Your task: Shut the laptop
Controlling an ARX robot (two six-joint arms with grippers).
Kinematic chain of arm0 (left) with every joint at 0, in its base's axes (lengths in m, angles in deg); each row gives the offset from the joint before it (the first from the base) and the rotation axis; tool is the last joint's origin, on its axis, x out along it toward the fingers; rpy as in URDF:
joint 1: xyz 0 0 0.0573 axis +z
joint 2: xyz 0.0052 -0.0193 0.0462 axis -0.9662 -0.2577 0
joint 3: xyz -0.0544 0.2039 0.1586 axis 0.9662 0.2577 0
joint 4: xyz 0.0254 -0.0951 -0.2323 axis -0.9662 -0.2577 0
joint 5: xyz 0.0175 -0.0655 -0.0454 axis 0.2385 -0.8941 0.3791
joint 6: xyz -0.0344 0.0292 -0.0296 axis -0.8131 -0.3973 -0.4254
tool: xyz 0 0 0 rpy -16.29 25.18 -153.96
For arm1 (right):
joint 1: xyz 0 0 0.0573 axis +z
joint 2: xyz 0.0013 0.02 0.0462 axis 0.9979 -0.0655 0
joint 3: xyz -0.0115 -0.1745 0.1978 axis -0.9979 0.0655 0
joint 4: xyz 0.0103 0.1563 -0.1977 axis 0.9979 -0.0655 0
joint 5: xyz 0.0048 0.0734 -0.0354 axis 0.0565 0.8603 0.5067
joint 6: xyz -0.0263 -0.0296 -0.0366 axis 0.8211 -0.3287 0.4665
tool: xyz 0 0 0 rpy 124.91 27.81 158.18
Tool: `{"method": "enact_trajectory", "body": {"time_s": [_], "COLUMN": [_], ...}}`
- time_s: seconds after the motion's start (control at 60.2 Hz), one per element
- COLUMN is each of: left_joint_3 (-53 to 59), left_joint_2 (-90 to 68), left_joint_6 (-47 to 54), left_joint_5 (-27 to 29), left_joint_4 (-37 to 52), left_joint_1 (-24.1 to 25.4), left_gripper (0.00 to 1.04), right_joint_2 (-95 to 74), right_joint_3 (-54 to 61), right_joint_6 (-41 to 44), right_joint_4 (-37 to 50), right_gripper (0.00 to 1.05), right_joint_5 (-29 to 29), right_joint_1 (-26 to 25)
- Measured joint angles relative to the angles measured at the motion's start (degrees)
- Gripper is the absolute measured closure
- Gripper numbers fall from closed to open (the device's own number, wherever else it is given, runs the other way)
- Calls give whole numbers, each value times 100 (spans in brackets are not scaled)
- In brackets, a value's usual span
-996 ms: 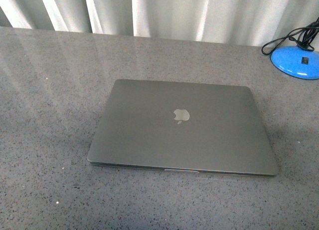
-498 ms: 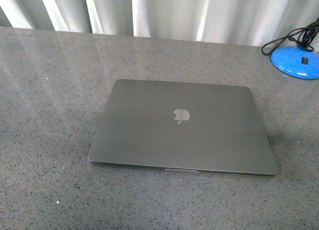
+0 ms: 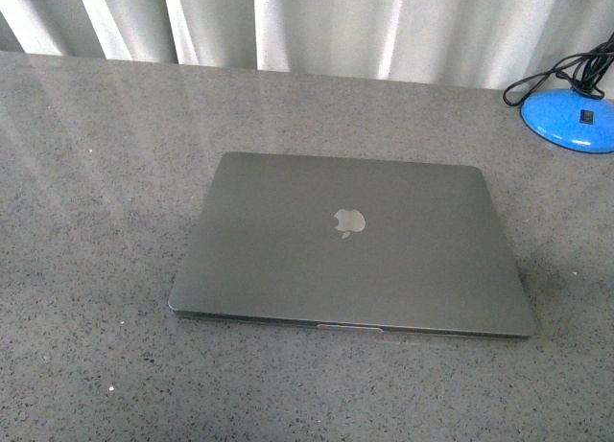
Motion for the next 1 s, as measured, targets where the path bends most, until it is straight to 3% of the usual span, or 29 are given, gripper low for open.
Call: {"method": "enact_trajectory", "body": {"time_s": [0.233,0.316,0.365,0.581,0.88,0.996], "left_joint_3": [0,0,0,0,0,0], "left_joint_2": [525,1053,1421,1580,1582,1582], "left_joint_6": [0,0,2,0,2,2], "left_joint_5": [0,0,0,-4,-4,-4], "left_joint_4": [-525,-1213,-1578,-1622,-1622,-1622], "left_joint_1": [0,0,0,0,0,0], "left_gripper": [101,101,101,100,49,26], "right_joint_2": [490,1290,1458,1464,1464,1464], "right_joint_3": [0,0,-2,-2,-2,-2], "right_joint_6": [-2,-4,-9,-13,-15,-15], "right_joint_4": [-487,-1458,-1480,-1499,-1499,-1499], "right_gripper": [104,104,104,104,55,30], "right_joint_5": [0,0,-7,-7,-7,-7], "right_joint_1": [0,0,0,0,0,0]}}
